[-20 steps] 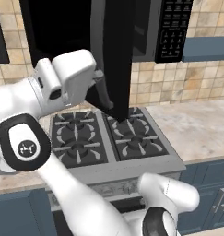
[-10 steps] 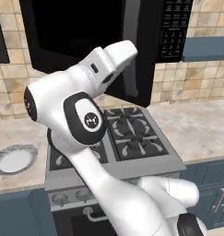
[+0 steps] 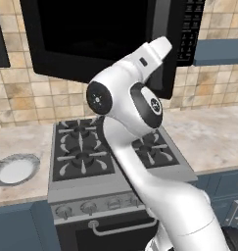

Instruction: Pick the potato from the counter and place it in the microwave. Then turn on the microwave.

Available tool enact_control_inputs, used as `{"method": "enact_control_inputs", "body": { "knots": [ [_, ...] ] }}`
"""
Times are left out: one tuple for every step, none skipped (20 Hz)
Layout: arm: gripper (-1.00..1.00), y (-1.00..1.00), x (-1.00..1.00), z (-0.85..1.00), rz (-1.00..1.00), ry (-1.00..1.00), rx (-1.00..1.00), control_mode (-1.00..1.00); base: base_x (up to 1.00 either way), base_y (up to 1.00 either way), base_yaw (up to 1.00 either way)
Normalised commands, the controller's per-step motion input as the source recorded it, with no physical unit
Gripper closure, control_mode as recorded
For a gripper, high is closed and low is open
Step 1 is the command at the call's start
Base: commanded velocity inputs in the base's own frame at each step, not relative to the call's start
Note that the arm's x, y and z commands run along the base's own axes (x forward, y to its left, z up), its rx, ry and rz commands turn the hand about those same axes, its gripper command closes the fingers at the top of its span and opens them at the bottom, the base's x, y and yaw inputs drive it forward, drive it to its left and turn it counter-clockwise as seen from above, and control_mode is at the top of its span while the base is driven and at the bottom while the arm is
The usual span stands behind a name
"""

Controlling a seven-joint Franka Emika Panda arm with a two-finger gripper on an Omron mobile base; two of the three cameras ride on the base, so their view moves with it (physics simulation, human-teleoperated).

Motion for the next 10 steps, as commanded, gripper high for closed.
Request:
{"method": "enact_control_inputs", "body": {
  "knots": [
    [1.0,-0.37,0.52,0.0,0.3,0.0,0.06,-1.0,0.0,0.0,0.0],
    [1.0,-0.36,0.47,0.0,0.31,0.0,0.07,-1.0,0.0,0.0,0.0],
    [1.0,-0.34,0.43,0.0,0.33,0.0,0.07,-1.0,0.0,0.0,0.0],
    [1.0,-0.31,0.44,0.0,0.33,0.0,0.08,-1.0,0.0,0.0,0.0],
    [1.0,-0.31,0.39,0.0,0.33,0.0,0.09,-1.0,0.0,0.0,0.0],
    [1.0,-0.3,0.39,0.0,0.33,0.0,0.09,-1.0,0.0,0.0,0.0],
    [1.0,-0.3,0.38,0.01,0.33,0.0,0.1,-1.0,0.0,0.0,0.0],
    [1.0,-0.33,0.41,0.02,0.34,0.0,0.12,-1.0,0.0,0.0,0.0],
    [1.0,-0.33,0.39,0.05,0.34,0.0,0.12,-1.0,0.0,0.0,0.0],
    [1.0,-0.31,0.39,0.05,0.34,0.0,0.11,-1.0,0.0,0.0,0.0]
  ]
}}
